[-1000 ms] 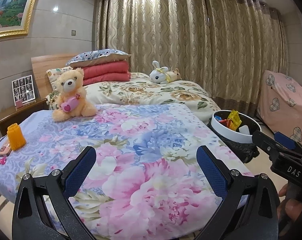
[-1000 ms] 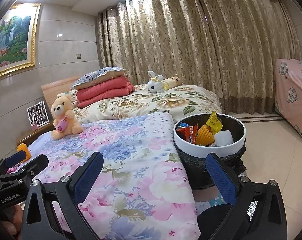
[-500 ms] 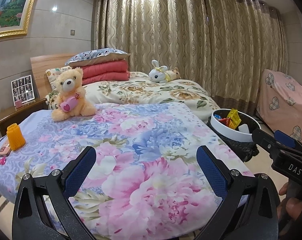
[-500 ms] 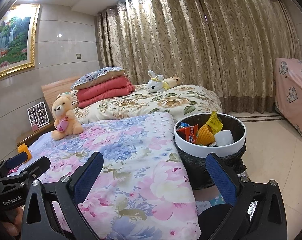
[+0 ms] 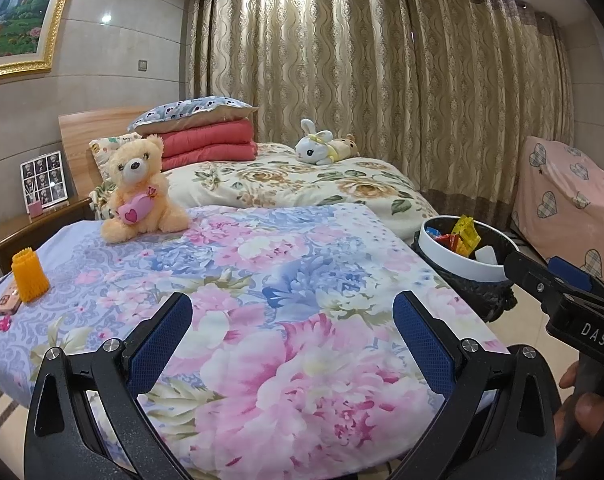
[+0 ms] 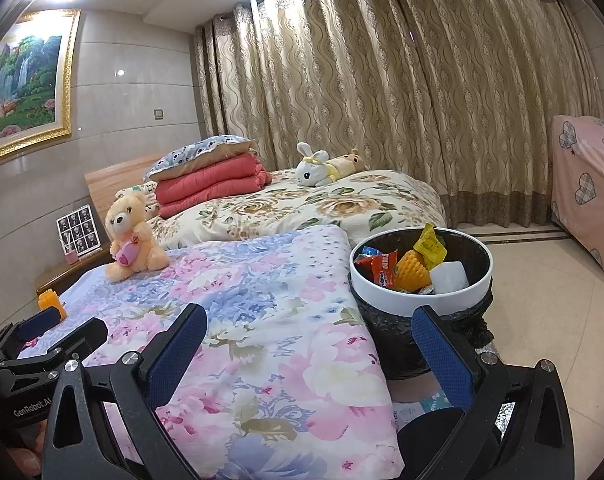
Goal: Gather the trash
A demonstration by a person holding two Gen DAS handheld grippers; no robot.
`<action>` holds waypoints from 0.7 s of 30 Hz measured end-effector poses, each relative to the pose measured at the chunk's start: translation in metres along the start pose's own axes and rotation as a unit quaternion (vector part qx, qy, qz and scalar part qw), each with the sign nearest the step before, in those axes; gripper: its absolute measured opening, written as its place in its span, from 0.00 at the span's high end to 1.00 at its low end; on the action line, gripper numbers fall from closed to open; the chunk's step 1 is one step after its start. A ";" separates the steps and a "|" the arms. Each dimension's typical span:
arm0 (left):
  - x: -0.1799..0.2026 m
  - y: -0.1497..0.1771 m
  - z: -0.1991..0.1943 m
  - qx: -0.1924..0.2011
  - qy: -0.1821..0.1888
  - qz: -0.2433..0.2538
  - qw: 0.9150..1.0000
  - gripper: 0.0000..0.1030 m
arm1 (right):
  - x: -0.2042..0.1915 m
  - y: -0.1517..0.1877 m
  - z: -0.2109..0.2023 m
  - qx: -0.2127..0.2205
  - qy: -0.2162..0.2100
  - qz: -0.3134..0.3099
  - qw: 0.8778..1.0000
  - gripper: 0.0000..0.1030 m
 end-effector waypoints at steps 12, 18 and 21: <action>0.001 0.001 0.001 -0.002 0.001 0.001 1.000 0.00 | -0.001 0.000 -0.001 -0.001 0.001 0.002 1.000 0.00; 0.001 0.001 0.001 -0.002 0.000 0.002 1.000 0.00 | -0.001 0.001 -0.001 -0.002 0.001 0.002 1.000 0.00; 0.001 0.001 0.001 -0.002 0.000 0.002 1.000 0.00 | -0.001 0.003 -0.002 -0.004 0.001 0.002 1.000 0.00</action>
Point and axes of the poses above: each gripper's, at about its wrist camera, not at the fingertips, and z roughly the way its jaws point, x to its right, y to its underside, the point moved 5 cm from there along z, roughly the way its jaws point, and after that the axes turned 13 degrees about -z, right-handed, at the moved point
